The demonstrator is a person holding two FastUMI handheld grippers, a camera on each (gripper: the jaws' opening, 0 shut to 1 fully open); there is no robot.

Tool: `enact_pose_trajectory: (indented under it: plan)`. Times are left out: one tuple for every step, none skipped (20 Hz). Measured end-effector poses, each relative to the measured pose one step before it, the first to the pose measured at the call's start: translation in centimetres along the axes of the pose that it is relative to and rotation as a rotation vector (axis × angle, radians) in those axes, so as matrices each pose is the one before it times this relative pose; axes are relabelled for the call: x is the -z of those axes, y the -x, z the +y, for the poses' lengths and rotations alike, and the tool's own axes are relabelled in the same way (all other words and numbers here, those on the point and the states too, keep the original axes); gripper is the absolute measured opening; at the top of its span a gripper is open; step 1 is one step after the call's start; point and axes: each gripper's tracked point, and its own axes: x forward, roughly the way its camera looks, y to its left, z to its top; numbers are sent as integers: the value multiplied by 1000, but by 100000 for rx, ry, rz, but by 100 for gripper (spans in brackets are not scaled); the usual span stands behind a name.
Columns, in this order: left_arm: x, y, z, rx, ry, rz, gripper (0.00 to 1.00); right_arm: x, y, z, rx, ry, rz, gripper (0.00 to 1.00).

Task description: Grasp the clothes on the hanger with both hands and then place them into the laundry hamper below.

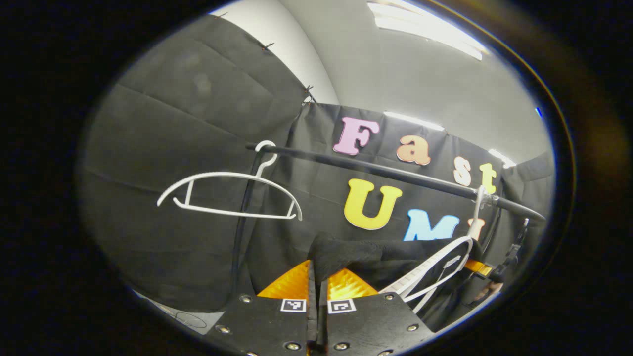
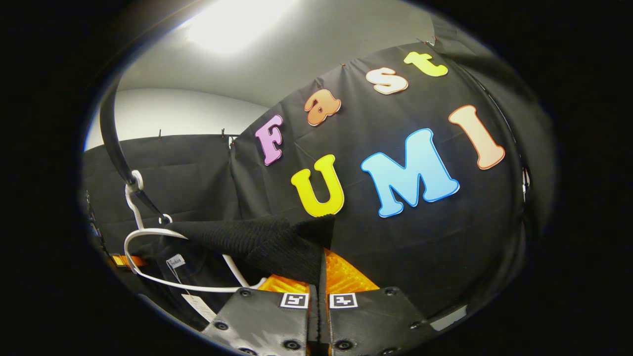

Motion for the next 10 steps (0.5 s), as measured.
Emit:
enact_pose_trajectory:
  plan:
    - [489, 322, 299, 1691, 1992, 1326, 1, 265, -401, -249, 350, 1154, -239, 0]
    - [338, 76, 367, -46, 1973, 679, 1, 255, -307, -83, 256, -1330, 661, 2]
    - [552, 130, 524, -998, 1126, 1197, 1, 367, -339, -184, 176, -2101, 1450, 2]
    - [587, -15, 728, -325, 6, 1766, 1, 219, -442, -356, 519, -2102, 892, 1]
    - [866, 248, 1139, -2457, -1981, 2678, 1, 110, -776, -526, 767, -821, 410, 1]
    - [1536, 168, 813, -1008, -2872, 3695, 1, 201, -1036, -659, 2280, 2968, 653, 1]
    - [1268, 296, 637, -1631, -3368, 2503, 1, 500, -650, -1059, 2635, 3000, 2458, 0]
    - [902, 566, 171, -1768, -3998, 513, 1, 885, -102, -480, 836, 228, 1784, 1]
    - [677, 512, -137, -273, -2369, 188, 1, 753, 120, -83, -473, -1300, 1595, 1]
    - [547, 137, -443, -670, 211, 244, 1, 1109, 279, -496, 1178, -1194, 2186, 1]
